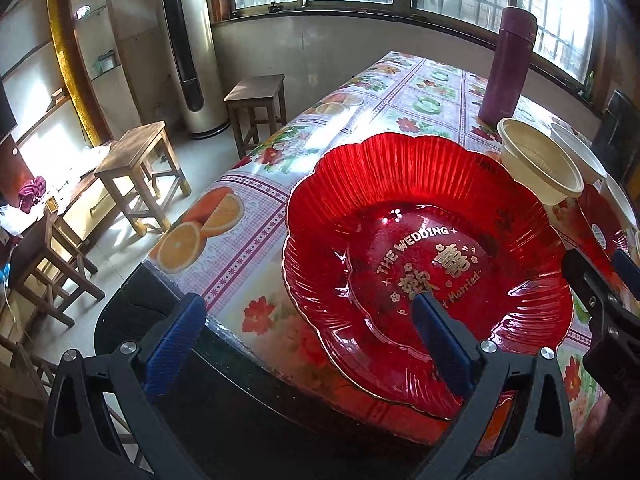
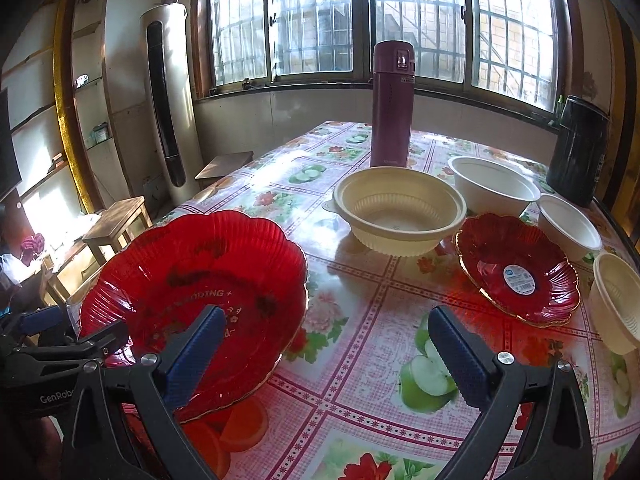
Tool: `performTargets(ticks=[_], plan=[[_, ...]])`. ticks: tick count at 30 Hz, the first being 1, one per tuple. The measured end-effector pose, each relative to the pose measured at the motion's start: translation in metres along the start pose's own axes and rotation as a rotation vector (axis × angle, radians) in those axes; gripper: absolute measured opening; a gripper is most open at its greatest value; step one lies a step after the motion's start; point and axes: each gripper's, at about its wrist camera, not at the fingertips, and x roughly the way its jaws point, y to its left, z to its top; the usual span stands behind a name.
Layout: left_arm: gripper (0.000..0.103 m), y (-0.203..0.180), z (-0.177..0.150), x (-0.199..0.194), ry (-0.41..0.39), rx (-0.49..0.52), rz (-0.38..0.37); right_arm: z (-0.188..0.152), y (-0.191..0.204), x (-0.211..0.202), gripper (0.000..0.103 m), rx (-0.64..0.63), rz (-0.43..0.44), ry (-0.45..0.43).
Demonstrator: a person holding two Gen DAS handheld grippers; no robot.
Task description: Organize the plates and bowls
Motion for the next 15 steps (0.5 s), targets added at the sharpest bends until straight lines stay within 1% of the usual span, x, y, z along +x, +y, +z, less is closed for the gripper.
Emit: performTargets(ticks=[15], plan=[[0.103, -0.007, -0.0028, 0.0054, 0.025, 0.03, -0.009, -0.0007, -0.0065, 0.0079, 0.101, 0.024, 0.015, 0.034]])
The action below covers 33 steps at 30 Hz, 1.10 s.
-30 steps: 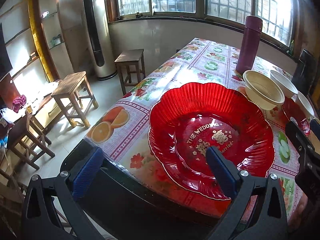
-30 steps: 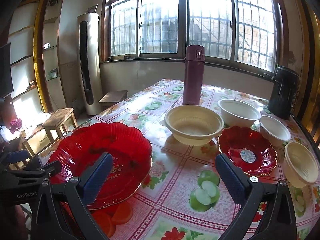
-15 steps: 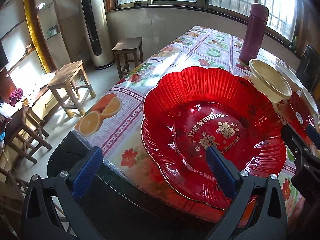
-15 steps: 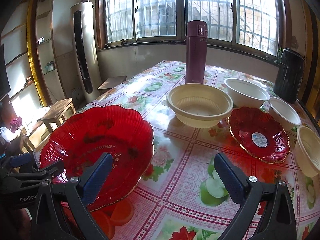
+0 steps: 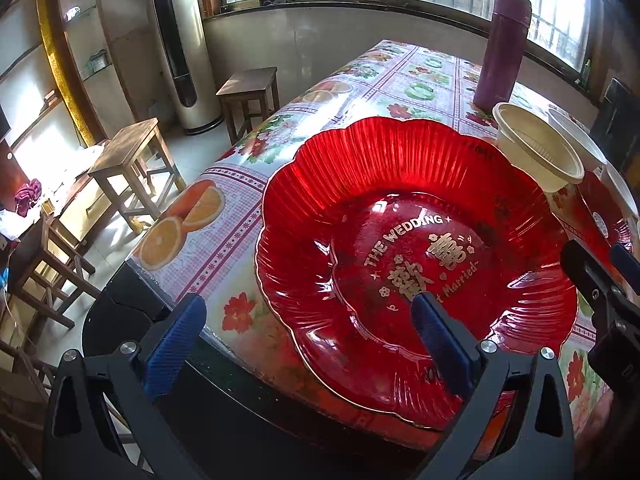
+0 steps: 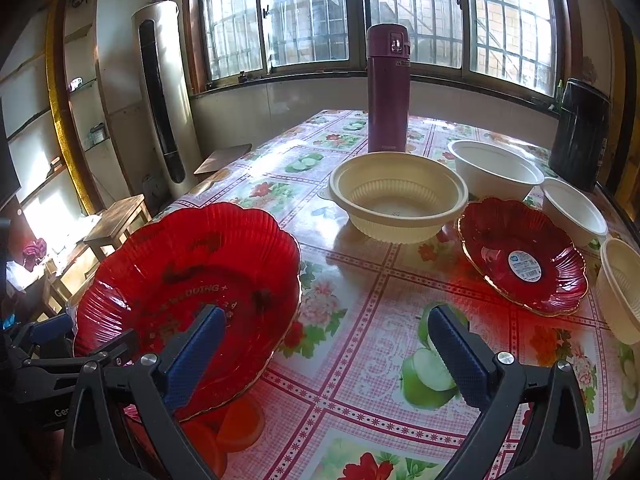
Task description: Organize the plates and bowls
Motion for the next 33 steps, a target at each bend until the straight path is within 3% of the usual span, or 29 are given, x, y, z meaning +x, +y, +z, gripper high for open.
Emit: performTargets(ticks=[11, 23, 26, 28, 33], plan=[[0.103, -0.003, -0.001, 0.007, 0.02, 0.004, -0.006, 0.0, -0.003, 0.008, 0.099, 0.026, 0.011, 0.042], [0.103, -0.004, -0.003, 0.015, 0.04, -0.001, -0.019, -0.001, -0.004, 0.023, 0.086, 0.071, 0.041, 0.119], [0.103, -0.005, -0.003, 0.017, 0.044, -0.003, -0.026, -0.001, -0.006, 0.029, 0.075, 0.099, 0.061, 0.148], [0.103, -0.005, -0.003, 0.019, 0.047, -0.004, -0.035, -0.002, -0.007, 0.036, 0.059, 0.12, 0.077, 0.18], [0.103, -0.009, -0.003, 0.021, 0.046, 0.01, -0.048, -0.002, -0.005, 0.041, 0.041, 0.144, 0.141, 0.198]])
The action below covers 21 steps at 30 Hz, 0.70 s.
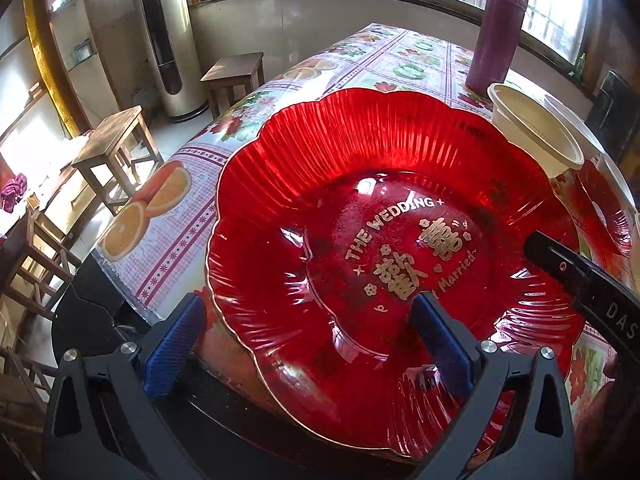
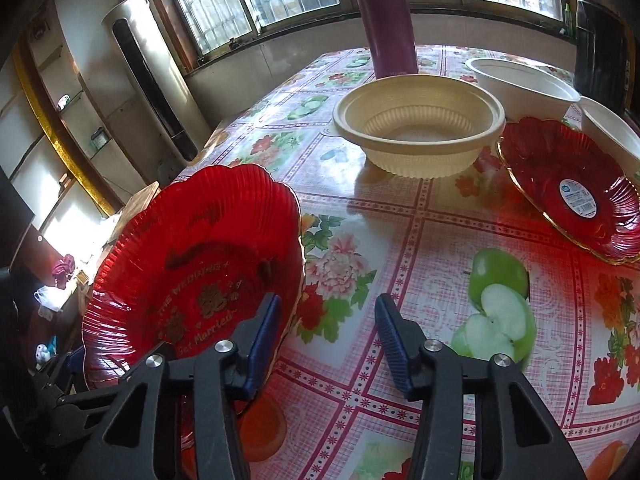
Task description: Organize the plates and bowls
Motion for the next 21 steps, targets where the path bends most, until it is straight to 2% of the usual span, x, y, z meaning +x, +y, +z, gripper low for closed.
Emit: performTargets(ticks=[6, 8, 12, 17, 21], plan=[[0.095, -0.008, 0.001, -0.001, -0.004, 0.026, -0.028, 0.002, 0.002, 0.006, 0.023, 0.013, 0.087, 0.021], [0.09, -0.013, 0.002, -0.002, -0.009, 0.039, -0.038, 0.002, 0.002, 0.006, 0.019, 0.012, 0.112, 0.026], [0.086, -0.015, 0.002, -0.003, -0.018, 0.046, -0.043, 0.003, 0.003, 0.009, 0.017, 0.019, 0.141, 0.033], [0.074, -0.011, 0.002, -0.003, -0.023, 0.024, -0.034, 0.003, 0.001, 0.009, 0.017, 0.034, 0.157, 0.03], [0.072, -0.008, 0.002, -0.005, -0.018, 0.013, -0.03, 0.002, 0.001, 0.007, 0.017, 0.035, 0.166, 0.024]])
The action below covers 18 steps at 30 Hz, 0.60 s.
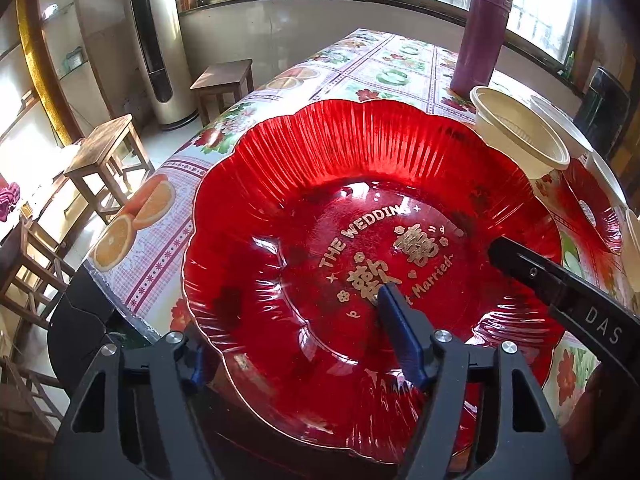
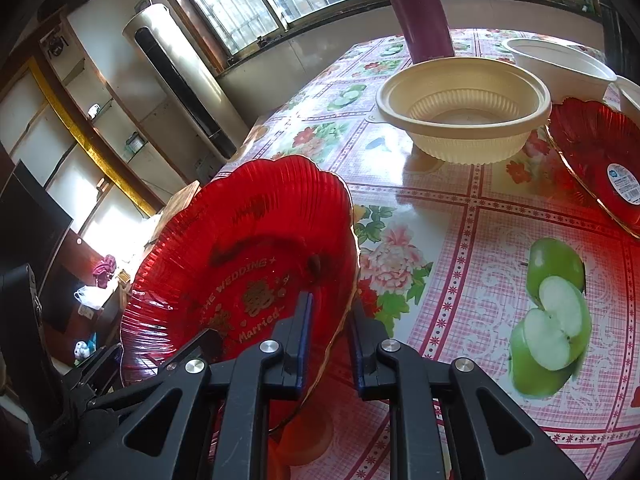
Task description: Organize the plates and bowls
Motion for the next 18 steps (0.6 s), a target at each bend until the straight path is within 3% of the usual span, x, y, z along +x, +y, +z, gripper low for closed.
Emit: performTargets(ticks=[12, 15, 18], plan=[[0.072, 0.015, -0.002, -0.005, 0.01, -0.056, 0.051, -0.002, 0.02, 0.007, 0.02, -0.092, 0.039, 0.017], [0.072, 0.017, -0.005, -0.002, 0.023, -0.066, 0.059, -0.003, 0.022, 0.011, 0.021, -0.105, 0.027, 0.045], [0.072, 0.013, -0.009, -0.006, 0.033, -0.047, 0.068, -0.004, 0.026, 0.003, 0.022, -0.142, -0.011, 0.007]])
